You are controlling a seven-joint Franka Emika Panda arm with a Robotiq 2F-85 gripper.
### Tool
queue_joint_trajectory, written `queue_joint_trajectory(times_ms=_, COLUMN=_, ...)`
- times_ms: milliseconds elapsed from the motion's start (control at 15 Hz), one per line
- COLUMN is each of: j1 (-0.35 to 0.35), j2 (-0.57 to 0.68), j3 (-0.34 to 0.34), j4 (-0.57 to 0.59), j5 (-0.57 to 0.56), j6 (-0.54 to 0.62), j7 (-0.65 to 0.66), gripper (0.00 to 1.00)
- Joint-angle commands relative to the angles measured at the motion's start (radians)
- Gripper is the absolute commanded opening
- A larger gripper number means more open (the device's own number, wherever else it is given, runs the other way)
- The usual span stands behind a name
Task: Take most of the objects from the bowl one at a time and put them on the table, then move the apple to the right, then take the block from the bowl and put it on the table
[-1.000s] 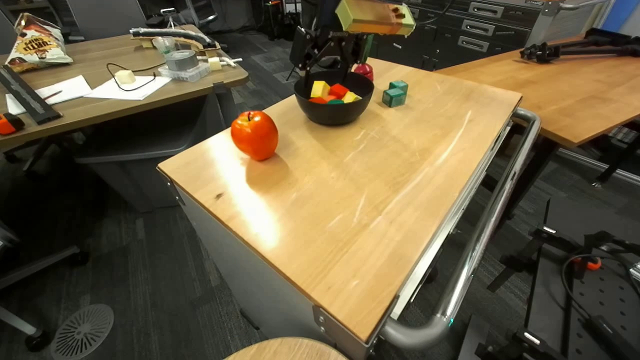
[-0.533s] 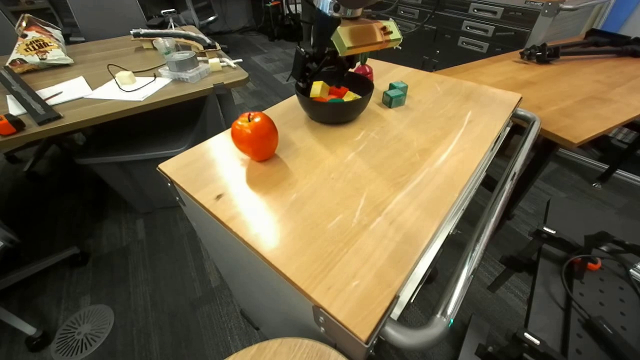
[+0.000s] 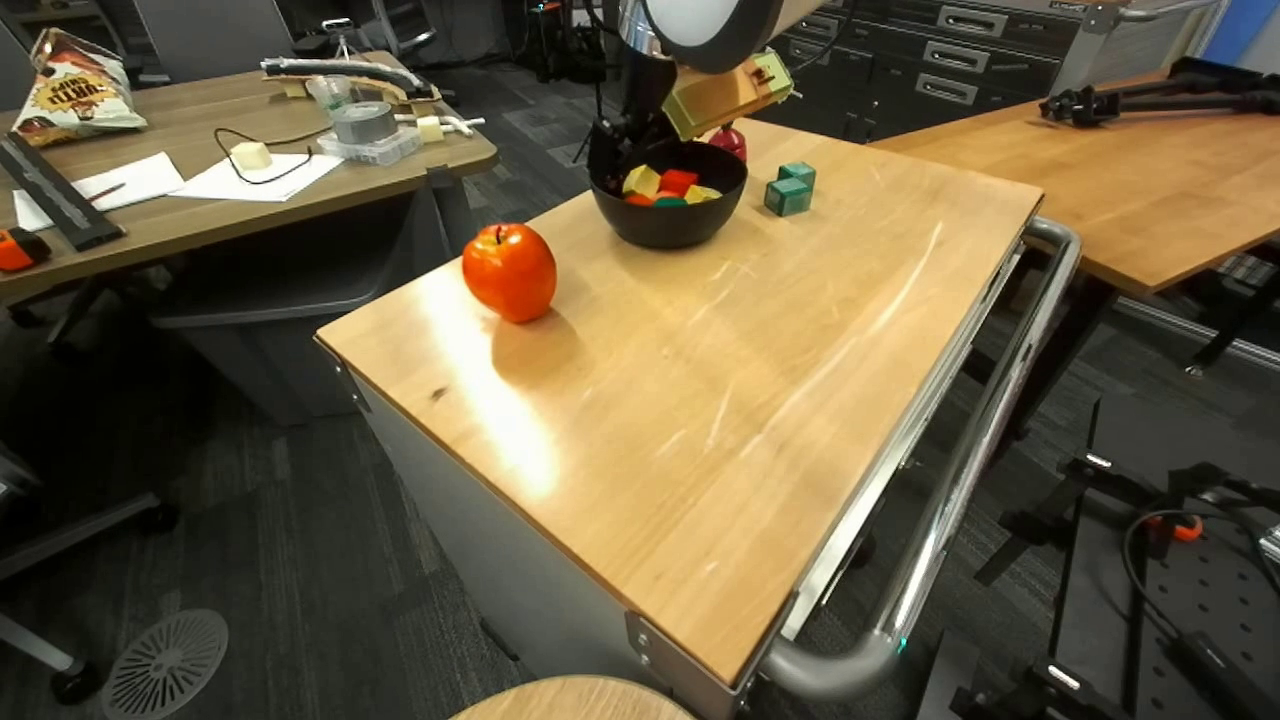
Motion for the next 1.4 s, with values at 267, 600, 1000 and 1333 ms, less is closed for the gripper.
queue_joint_trajectory(times_ms=267, j1=0.016, j2=0.041, j3=-0.008, j4=0.052, j5=-0.012, j6=-0.018, j7=0.006, gripper=0.68)
queue_joint_trajectory(times_ms=600, j1=0.0, j2=0.029, j3=0.015, j4=0.046, j5=0.018, j6=-0.029, j7=-0.012, gripper=0.35)
queue_joint_trajectory(times_ms=1000, j1=-0.009, j2=-0.12, j3=0.012, j4=-0.069, j5=0.025, j6=-0.034, j7=-0.013, gripper=0.35)
queue_joint_trajectory(times_ms=1333, j1=-0.069, j2=-0.379, j3=0.063, j4=-0.271, j5=0.142, j6=-0.216, j7=-0.132, gripper=0.35)
